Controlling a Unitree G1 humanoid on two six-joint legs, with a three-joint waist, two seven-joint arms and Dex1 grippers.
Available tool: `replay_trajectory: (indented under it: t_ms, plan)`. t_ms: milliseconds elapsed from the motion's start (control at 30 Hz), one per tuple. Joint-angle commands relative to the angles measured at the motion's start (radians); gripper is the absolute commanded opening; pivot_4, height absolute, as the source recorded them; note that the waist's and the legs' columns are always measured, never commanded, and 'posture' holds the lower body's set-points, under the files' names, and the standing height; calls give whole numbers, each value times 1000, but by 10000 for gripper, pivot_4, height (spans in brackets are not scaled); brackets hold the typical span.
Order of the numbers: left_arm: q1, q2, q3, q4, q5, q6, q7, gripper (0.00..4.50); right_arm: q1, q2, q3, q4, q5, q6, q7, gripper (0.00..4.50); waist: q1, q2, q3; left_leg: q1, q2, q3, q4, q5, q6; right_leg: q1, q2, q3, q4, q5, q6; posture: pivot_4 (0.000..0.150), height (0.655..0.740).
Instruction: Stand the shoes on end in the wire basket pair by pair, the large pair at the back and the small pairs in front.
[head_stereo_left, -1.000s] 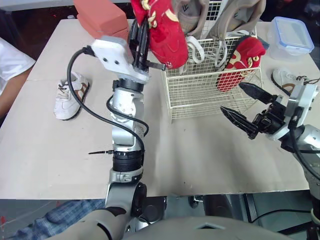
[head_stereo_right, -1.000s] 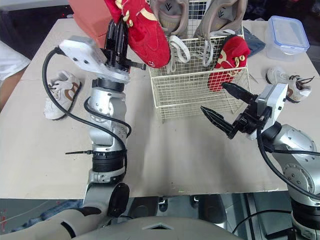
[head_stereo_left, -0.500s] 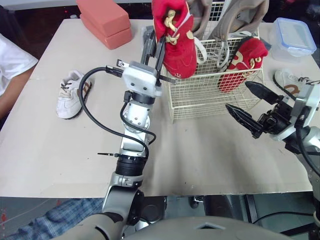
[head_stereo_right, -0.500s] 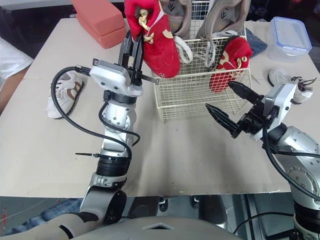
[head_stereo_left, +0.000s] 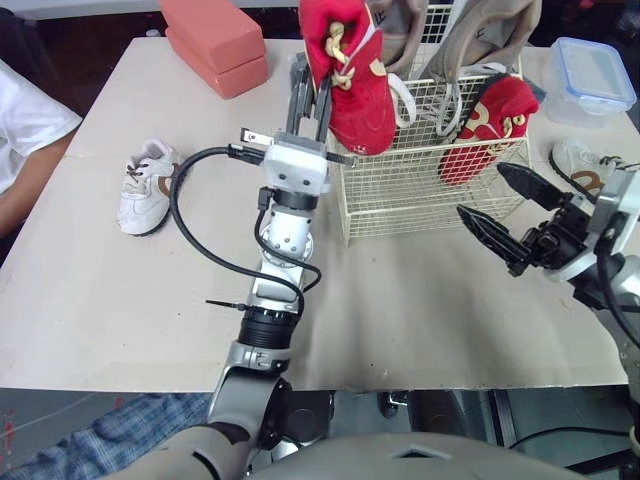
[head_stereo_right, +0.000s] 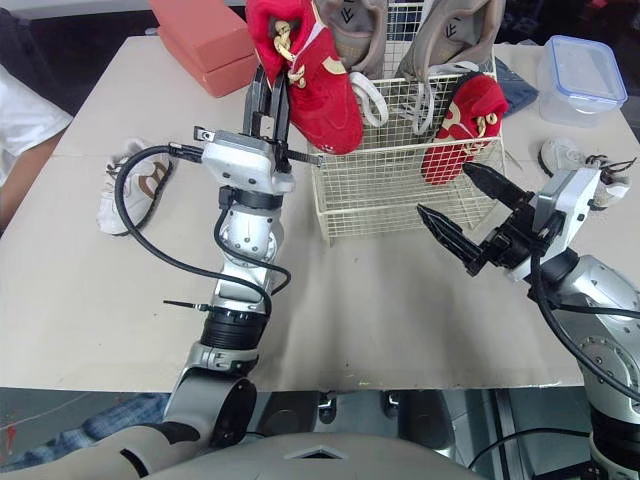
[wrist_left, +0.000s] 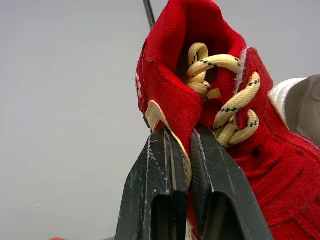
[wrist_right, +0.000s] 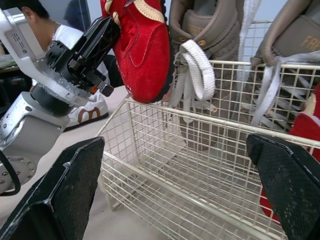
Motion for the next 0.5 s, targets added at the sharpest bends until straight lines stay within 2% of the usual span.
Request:
replay_trajectory:
  t_ms: [33, 267, 500]
  plan:
    - [-30, -2, -15, 32, 39, -31, 41, 248, 7, -5, -32, -51, 11, -13, -8, 45000, 0, 0, 0, 0, 0, 0, 0, 0, 0, 0, 0, 0, 0, 0, 0, 1500, 6860]
    - [-69, 17, -18, 82, 103, -86, 114, 248, 10, -5, -38, -55, 13, -14, -15, 45000, 0, 0, 0, 0, 0, 0, 0, 0, 0, 0, 0, 0, 0, 0, 0, 1500, 6860]
    - [-19, 39, -53, 91, 103, -105, 94, 248, 12, -8, -38, -55, 20, -9, -19, 45000, 0, 0, 0, -1, 0, 1, 0, 0, 0, -1, 0, 0, 0, 0, 0, 1500, 6860]
